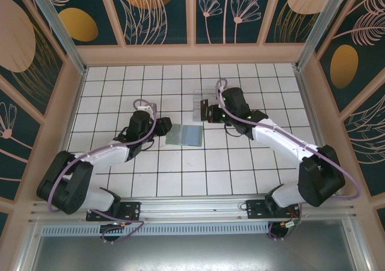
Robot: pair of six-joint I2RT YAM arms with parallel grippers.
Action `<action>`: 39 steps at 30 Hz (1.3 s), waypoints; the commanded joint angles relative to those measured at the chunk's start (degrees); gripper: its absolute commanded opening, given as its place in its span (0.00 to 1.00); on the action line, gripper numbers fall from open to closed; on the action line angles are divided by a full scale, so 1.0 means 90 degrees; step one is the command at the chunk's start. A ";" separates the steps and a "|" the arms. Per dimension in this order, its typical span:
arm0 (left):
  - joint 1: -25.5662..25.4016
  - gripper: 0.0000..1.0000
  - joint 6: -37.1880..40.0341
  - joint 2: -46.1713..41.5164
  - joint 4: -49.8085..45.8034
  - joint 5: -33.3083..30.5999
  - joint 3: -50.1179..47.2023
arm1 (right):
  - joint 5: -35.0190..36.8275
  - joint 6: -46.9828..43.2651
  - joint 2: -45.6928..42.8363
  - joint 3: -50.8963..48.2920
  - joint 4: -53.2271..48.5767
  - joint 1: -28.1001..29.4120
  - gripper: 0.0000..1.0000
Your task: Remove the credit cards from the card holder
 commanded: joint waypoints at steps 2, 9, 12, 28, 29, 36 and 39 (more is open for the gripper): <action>0.0010 0.52 -0.0162 -0.0560 0.0791 0.0126 -0.0484 | 0.1143 -0.2140 -0.0119 0.0676 -0.0692 0.0208 0.00; 0.0014 0.92 -0.0349 -0.1785 0.1325 -0.0380 -0.1361 | 0.2278 -0.5324 -0.0159 0.0308 0.0144 0.0337 0.00; 0.0014 0.99 -0.0380 -0.2122 0.1297 -0.0593 -0.1493 | 0.2598 -0.6219 0.0066 0.0453 0.0196 0.0185 0.00; 0.0010 0.99 -0.0512 -0.2271 0.1111 -0.0736 -0.1502 | 0.2264 -1.0273 0.0738 0.0292 0.0040 -0.0324 0.00; 0.0014 0.99 -0.0516 -0.2220 0.1111 -0.0718 -0.1482 | 0.2274 -1.0448 0.0743 0.0218 0.0126 -0.0325 0.00; 0.0010 0.99 -0.0510 -0.2222 0.1092 -0.0763 -0.1489 | 0.2018 -1.0663 0.0840 0.0287 0.0367 -0.0931 0.00; 0.0013 0.99 -0.0507 -0.2272 0.1082 -0.0826 -0.1513 | 0.1960 -1.0717 0.0887 0.0297 0.0407 -0.1075 0.00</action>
